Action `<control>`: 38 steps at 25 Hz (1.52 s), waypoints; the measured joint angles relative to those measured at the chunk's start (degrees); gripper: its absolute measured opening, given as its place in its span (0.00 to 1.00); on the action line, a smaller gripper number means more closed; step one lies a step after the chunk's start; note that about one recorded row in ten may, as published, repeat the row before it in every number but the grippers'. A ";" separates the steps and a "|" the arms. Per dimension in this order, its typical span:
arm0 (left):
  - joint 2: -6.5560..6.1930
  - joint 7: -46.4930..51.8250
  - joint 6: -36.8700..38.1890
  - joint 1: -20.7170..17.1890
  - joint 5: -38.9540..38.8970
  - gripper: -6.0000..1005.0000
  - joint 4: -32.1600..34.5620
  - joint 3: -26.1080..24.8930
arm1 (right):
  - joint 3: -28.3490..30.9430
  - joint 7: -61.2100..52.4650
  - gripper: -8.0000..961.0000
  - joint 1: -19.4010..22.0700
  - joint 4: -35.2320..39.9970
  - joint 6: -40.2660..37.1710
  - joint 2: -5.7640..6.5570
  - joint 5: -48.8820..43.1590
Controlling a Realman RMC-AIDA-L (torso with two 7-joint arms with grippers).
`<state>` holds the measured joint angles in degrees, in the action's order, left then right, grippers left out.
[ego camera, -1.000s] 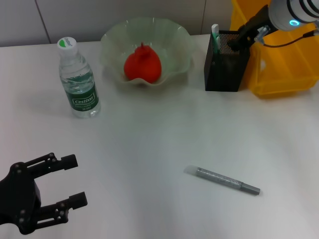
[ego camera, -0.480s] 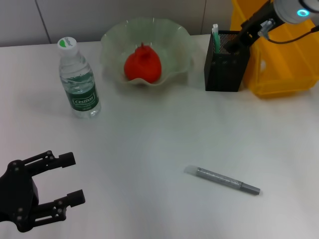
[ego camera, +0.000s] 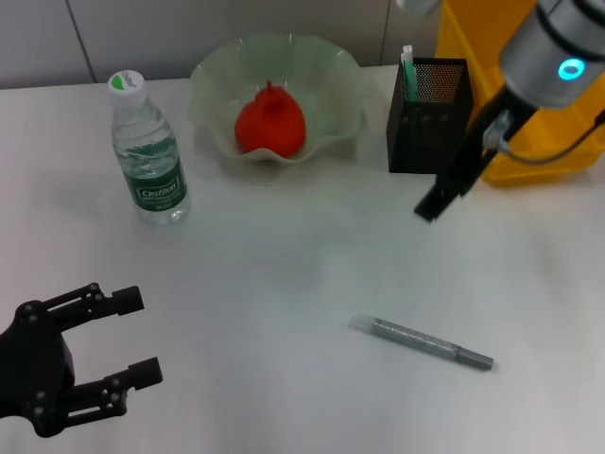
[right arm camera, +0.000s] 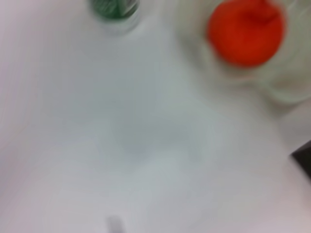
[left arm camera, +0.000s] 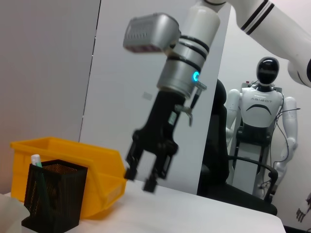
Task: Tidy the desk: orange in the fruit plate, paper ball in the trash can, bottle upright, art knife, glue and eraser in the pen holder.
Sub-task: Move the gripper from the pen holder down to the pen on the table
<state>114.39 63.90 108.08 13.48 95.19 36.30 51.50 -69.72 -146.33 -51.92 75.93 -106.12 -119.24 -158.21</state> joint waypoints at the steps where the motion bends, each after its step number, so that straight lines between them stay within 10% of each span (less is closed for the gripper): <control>1: 0.01 -0.01 0.00 0.07 0.00 0.77 0.00 0.00 | -0.72 -0.15 0.68 -0.28 -1.20 -0.31 -0.03 0.45; 9: -0.07 -0.23 -0.10 0.23 0.01 0.77 0.06 0.25 | -11.56 -2.68 0.67 -2.41 -14.76 4.75 -0.40 6.57; 38: 0.21 -2.27 -0.76 1.00 5.89 0.77 0.00 0.00 | -33.44 -9.32 0.66 -3.87 -23.56 19.28 -0.64 15.15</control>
<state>114.61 61.64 107.32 14.48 101.08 36.30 51.50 -103.16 -155.65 -55.79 52.37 -86.84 -119.88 -143.06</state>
